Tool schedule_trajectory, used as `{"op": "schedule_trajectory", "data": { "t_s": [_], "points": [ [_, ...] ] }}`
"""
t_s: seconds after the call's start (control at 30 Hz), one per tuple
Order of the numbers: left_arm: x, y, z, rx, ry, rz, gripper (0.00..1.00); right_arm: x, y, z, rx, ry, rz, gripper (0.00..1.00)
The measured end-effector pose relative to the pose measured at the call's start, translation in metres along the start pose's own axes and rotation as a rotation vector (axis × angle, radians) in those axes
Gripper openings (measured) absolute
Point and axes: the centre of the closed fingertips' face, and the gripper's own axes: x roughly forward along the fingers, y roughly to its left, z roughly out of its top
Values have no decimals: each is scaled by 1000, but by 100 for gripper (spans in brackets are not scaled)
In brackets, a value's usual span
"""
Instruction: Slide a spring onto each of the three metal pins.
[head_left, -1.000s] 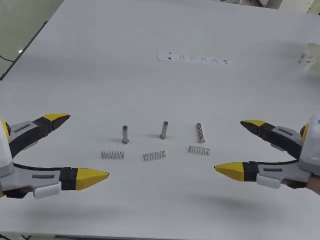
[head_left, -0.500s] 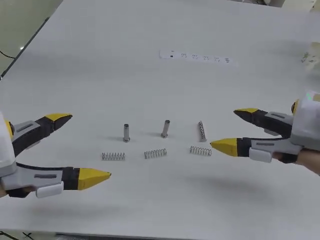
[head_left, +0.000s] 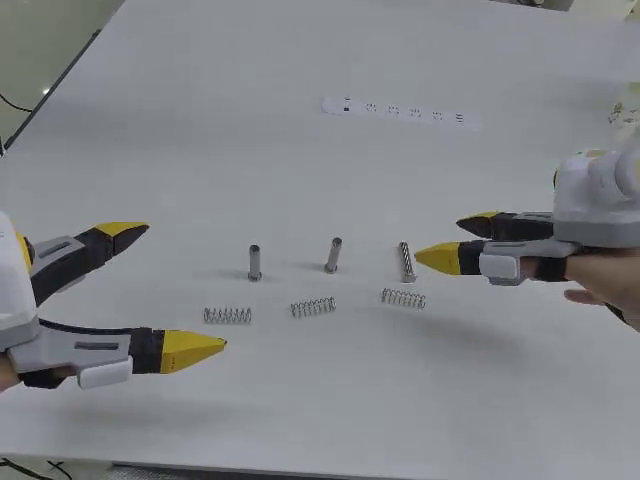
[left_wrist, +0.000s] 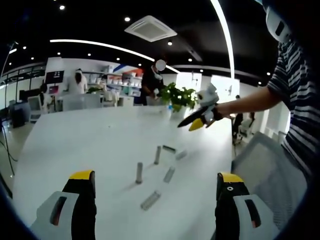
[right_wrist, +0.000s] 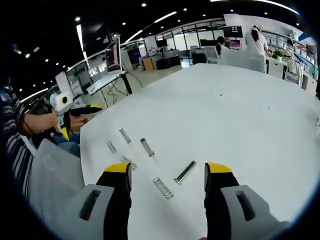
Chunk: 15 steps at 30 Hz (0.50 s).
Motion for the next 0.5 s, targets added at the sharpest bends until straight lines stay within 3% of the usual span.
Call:
{"op": "schedule_trajectory", "data": {
  "t_s": [0.23,0.27,0.37,0.5],
  "points": [
    [2,0,0,-1,-2,-2,98,10,-9,1,54,40,-19,57],
    [2,0,0,-1,-1,-3,98,12,-11,2,88,42,-24,57],
    [2,0,-1,-4,1,-2,98,17,-14,5,116,46,-32,54],
    [0,0,-3,-5,4,0,98,23,-17,2,155,99,-49,46]
  ]
}}
